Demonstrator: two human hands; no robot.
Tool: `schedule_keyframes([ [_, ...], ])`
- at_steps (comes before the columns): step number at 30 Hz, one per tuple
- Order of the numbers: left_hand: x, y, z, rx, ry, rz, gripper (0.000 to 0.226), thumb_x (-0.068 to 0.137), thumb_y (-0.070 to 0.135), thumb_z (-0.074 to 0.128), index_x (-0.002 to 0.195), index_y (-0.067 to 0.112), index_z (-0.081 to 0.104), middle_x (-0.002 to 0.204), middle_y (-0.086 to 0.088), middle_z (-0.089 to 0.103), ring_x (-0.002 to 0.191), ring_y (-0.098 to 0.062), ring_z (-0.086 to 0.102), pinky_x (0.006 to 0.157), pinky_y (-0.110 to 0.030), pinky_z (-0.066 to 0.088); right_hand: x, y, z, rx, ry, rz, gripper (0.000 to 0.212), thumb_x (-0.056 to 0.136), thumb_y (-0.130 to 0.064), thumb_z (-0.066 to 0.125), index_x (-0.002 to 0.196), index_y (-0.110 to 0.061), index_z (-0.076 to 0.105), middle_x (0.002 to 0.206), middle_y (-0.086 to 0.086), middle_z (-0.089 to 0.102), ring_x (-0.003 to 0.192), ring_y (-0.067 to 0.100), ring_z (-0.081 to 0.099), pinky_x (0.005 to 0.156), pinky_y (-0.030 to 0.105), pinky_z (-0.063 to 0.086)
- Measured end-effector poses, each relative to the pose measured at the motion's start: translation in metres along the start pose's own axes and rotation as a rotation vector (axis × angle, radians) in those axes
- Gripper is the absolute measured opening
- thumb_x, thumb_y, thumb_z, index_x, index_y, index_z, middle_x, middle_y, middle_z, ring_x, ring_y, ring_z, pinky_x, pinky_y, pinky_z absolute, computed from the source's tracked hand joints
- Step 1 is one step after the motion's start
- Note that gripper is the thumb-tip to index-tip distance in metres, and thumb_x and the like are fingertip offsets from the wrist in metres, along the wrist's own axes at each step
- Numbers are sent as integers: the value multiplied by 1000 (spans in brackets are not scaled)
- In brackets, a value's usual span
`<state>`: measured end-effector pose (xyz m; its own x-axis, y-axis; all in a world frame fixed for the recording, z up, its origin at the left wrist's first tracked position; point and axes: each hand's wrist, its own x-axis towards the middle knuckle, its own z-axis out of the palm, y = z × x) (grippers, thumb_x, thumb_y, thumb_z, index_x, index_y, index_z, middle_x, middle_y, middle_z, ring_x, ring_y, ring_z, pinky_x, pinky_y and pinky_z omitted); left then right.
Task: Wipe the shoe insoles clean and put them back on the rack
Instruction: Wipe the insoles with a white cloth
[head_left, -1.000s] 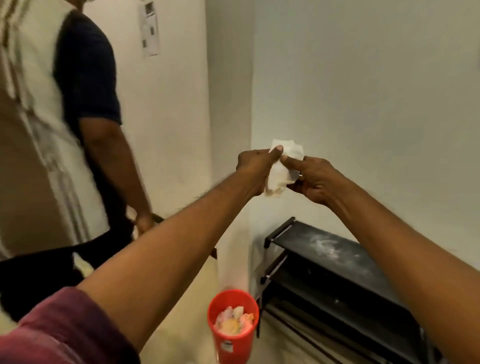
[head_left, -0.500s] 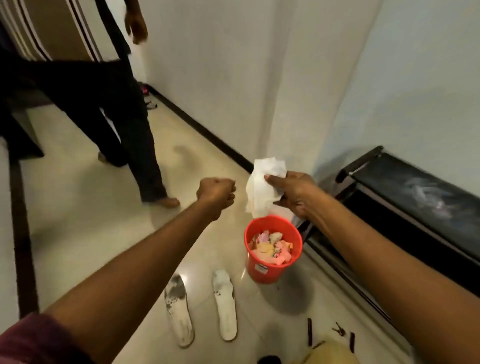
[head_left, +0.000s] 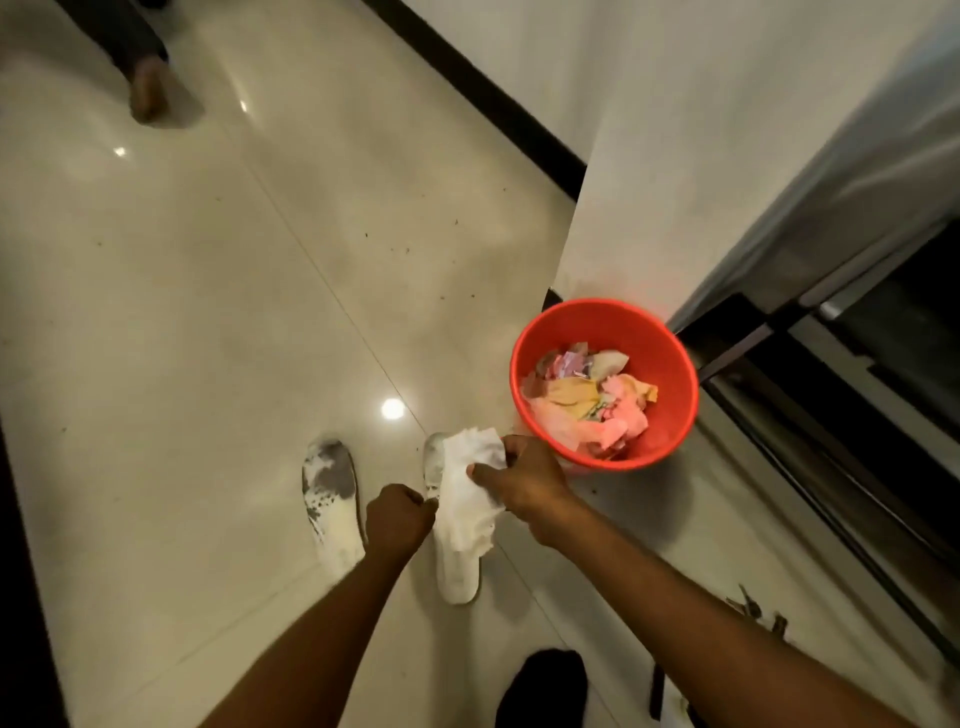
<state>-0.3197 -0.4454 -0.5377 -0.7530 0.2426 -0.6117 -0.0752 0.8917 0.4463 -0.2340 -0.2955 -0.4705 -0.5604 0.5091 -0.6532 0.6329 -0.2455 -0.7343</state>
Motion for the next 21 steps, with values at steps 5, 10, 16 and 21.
schedule_keyframes([
  [5, 19, -19, 55, 89, -32, -49, 28, 86, 26, 71, 65, 11, 60, 83, -12, 73, 84, -31, 71, 63, -29, 42, 13, 62, 18, -86, -9, 87, 36, 72, -27, 79, 106, -17, 70, 100, 0, 73, 93, 19, 69, 85, 40, 60],
  [10, 32, -15, 68, 25, 70, -115, 28, 80, 17, 74, 58, 7, 60, 49, -2, 51, 49, -17, 50, 49, -29, 36, 25, 85, 12, -106, 20, 136, 34, 73, -25, 79, 105, -16, 70, 100, 2, 73, 93, 21, 69, 83, 39, 60],
  [16, 30, -16, 53, -193, 1, -218, 15, 73, 17, 82, 72, 12, 68, 70, -6, 71, 73, -30, 72, 78, -45, 63, 25, 71, 15, -116, 55, 133, 34, 77, -23, 77, 109, -15, 68, 106, 3, 71, 99, 23, 67, 87, 38, 58],
  [21, -4, 17, -3, -432, -166, -182, 21, 73, 12, 79, 89, 7, 66, 76, -13, 72, 64, -24, 61, 68, -35, 56, 3, 31, 19, -192, 108, -7, 42, 84, -20, 71, 122, -16, 55, 118, 2, 64, 106, 23, 62, 79, 27, 48],
])
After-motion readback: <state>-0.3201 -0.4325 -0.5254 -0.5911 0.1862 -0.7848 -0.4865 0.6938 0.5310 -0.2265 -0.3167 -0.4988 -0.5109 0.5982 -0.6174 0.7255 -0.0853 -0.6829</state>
